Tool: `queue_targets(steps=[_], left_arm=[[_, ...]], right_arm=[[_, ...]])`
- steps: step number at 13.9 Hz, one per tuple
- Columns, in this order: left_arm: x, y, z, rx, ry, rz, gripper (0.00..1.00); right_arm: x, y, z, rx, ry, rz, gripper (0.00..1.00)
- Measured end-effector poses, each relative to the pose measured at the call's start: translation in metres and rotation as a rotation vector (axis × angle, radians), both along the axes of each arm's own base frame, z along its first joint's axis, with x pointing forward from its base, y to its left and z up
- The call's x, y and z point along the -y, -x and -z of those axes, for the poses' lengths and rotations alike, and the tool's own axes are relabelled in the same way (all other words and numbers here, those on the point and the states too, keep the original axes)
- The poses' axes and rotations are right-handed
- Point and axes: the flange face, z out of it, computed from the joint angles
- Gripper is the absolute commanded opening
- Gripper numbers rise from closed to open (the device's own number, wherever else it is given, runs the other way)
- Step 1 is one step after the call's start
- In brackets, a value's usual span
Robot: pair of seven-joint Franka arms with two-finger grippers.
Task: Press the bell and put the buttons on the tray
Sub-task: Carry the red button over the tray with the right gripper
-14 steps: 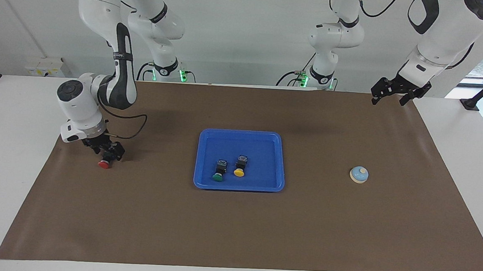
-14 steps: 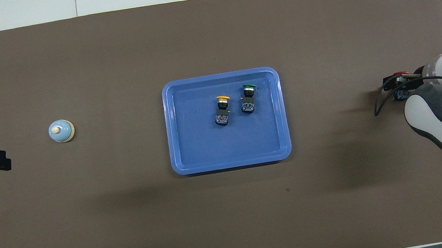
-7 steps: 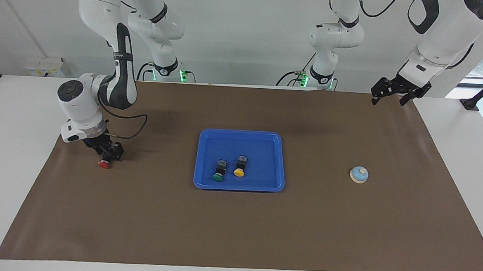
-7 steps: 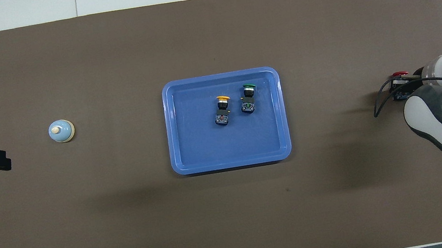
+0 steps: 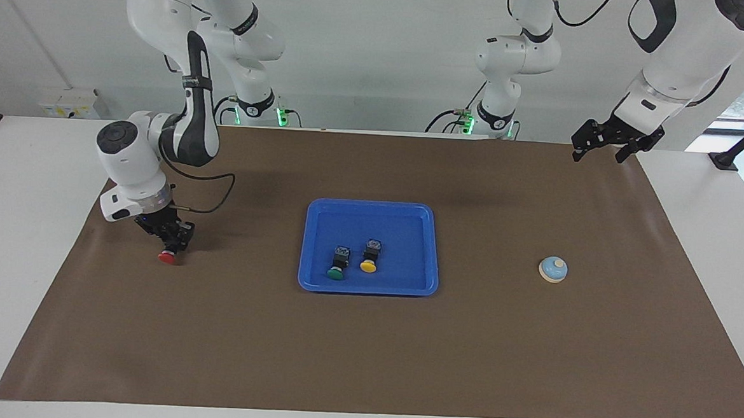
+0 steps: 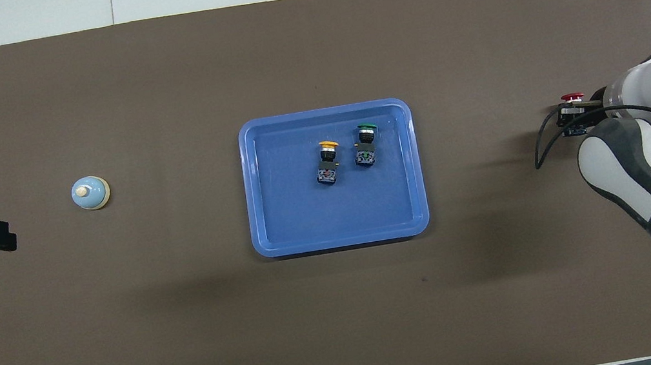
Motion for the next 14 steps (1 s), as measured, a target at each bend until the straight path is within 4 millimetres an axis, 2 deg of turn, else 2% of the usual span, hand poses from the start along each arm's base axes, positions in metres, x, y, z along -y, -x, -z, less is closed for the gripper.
queue_targets(steps=[4,7,11,14], left_arm=[[0.0,0.0,0.0,0.0,0.0,0.0,1.0],[0.0,0.0,0.0,0.0,0.0,0.0,1.0],[0.0,0.0,0.0,0.0,0.0,0.0,1.0],[0.0,0.0,0.0,0.0,0.0,0.0,1.0]], right_arm=[[-0.098,-0.028,-0.05,-0.01,-0.013,0.029,0.0],[-0.179,-0.035,-0.077,0.011,-0.039,0.039,0.0],[-0.284,-0.036,-0.087,0.01,-0.092,0.035,0.0],[-0.362,-0.032,-0.079,0.004,-0.107,0.056,0.0]])
